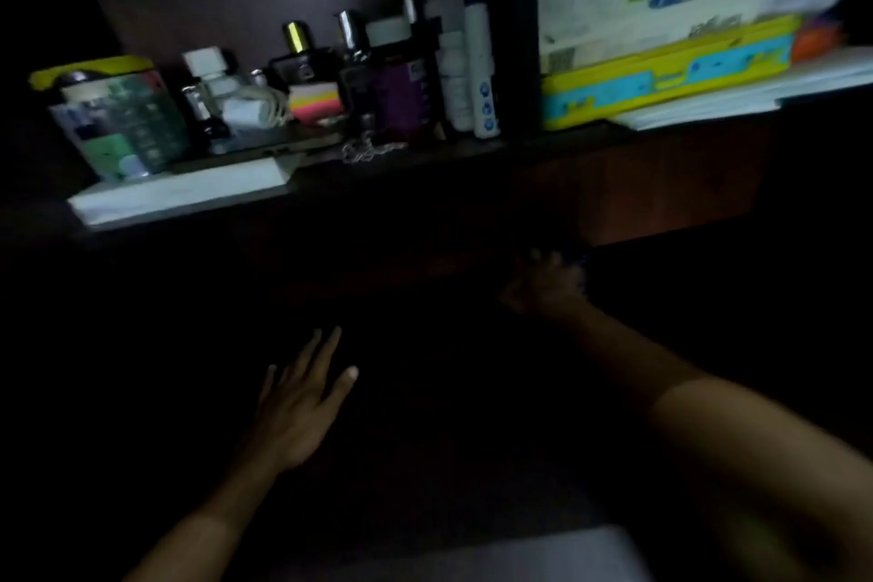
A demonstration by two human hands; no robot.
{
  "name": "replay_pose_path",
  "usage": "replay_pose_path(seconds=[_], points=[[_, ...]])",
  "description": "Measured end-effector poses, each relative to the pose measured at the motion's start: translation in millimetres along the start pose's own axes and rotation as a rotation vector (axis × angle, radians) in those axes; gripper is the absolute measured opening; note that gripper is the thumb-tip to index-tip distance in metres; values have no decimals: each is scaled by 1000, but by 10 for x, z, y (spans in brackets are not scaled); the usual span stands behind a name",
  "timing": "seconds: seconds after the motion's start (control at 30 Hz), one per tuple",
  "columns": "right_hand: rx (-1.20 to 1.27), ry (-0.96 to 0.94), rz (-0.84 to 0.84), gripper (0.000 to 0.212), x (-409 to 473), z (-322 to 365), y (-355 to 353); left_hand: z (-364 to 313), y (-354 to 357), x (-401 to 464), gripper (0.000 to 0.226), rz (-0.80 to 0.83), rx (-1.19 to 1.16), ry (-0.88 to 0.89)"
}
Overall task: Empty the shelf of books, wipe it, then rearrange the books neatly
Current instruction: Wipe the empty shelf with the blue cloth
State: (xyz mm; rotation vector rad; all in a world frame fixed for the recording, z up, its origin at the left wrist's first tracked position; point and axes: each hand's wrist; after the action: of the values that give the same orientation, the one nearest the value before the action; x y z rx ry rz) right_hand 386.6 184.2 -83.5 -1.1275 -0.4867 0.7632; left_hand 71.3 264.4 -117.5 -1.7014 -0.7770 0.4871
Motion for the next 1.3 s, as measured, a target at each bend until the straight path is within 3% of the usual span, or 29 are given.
replay_pose_path(seconds=[0.07,0.13,0.23,0.47,0.57,0.73,0.83,0.93,1.0,1.2,1.3], points=[[4,-224,87,54,-233,522,260,-33,1,-20,70,-121,-41,-35],[-143,-455,194,58,-606,1138,651,-82,-8,-93,77,-207,-108,-94],[-280,-608,278,72,-1192,1413,781,-352,-60,-536,62,-174,-284,-159],[-280,-659,430,68,-2089,715,481,-1077,18,-1528,58,30,-201,-170],[-314,-692,334,57,-2481,357,290,-1354,19,-2030,69,84,-269,-193],[-457,-732,170,59,-2742,102,58,-1307,-139,-2405,69,194,-120,-266],[-340,-793,208,60,-2575,45,120,-1119,-249,-2359,59,120,-67,-273],[-173,-812,242,60,-2379,49,212,-914,-313,-2234,38,-65,94,-190],[-158,-832,215,62,-2272,118,300,-828,-332,-2143,39,-195,140,-162],[-120,-780,185,62,-1735,599,599,-409,-231,-1642,29,-138,249,-73],[-127,-828,170,56,-1476,934,712,-215,-116,-1491,12,-302,209,-124]])
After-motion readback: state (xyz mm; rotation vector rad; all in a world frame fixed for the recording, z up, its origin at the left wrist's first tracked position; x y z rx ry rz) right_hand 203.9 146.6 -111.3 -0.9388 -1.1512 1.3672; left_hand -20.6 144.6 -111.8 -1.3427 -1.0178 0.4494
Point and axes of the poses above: each hand's wrist, its own x-axis towards the middle knuckle, its own y-axis out of the palm, z = x × y, and after that the axes turned 11 degrees about y, right-handed
